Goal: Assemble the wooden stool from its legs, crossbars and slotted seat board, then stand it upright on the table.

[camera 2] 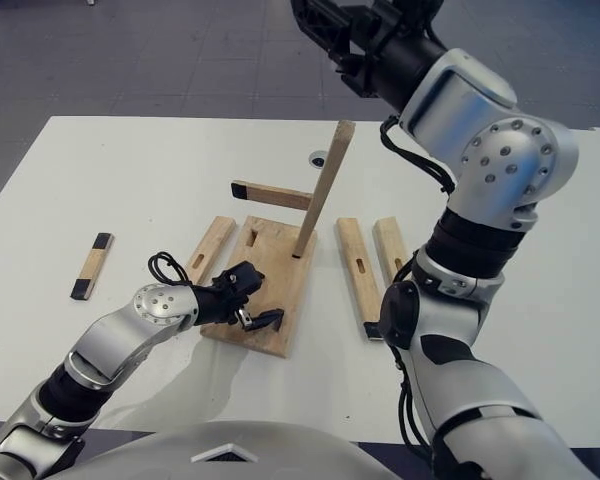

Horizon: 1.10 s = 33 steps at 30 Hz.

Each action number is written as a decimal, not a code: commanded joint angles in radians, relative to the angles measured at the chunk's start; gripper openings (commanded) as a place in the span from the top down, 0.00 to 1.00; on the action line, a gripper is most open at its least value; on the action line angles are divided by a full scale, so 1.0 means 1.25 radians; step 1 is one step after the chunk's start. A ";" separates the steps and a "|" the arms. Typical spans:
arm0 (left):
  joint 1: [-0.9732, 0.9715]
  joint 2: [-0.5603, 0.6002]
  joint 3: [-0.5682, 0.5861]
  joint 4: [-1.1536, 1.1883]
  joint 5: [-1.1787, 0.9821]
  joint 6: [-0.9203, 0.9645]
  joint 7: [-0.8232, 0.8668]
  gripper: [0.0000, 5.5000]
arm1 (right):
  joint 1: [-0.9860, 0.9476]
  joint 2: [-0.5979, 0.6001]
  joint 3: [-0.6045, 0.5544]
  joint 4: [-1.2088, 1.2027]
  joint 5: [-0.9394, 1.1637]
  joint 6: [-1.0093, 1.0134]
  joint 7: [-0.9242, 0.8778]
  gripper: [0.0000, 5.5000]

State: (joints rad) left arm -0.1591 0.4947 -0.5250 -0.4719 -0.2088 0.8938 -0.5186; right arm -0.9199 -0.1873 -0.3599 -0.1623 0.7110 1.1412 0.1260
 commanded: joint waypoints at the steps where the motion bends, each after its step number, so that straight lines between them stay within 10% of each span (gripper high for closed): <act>1: 0.015 0.010 -0.011 0.035 0.019 0.034 0.006 0.24 | -0.148 0.008 -0.040 -0.014 -0.002 -0.165 -0.029 0.31; 4: 0.017 0.011 -0.009 0.030 0.018 0.038 0.008 0.24 | -0.156 0.016 -0.035 -0.018 0.010 -0.194 -0.056 0.31; 11: 0.007 0.014 -0.011 0.038 0.019 0.035 0.002 0.24 | 0.347 0.095 0.155 -0.068 -0.026 -0.083 -0.071 0.31; 19: 0.023 -0.015 0.000 0.036 0.014 0.046 0.026 0.24 | 0.127 0.144 0.047 -0.087 0.085 -0.153 -0.149 0.31; 26: 0.048 -0.107 0.050 0.032 0.007 0.113 0.118 0.24 | -0.045 0.032 -0.023 -0.126 0.121 -0.163 -0.246 0.31; 33: 0.054 -0.213 0.120 -0.082 -0.021 0.276 0.209 0.24 | 0.375 -0.118 -0.036 -0.307 -0.036 -0.039 -0.305 0.31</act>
State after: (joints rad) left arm -0.1111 0.2284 -0.3862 -0.5463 -0.2299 1.1776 -0.2742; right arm -0.6071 -0.3200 -0.3941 -0.4786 0.6890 1.0393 -0.2530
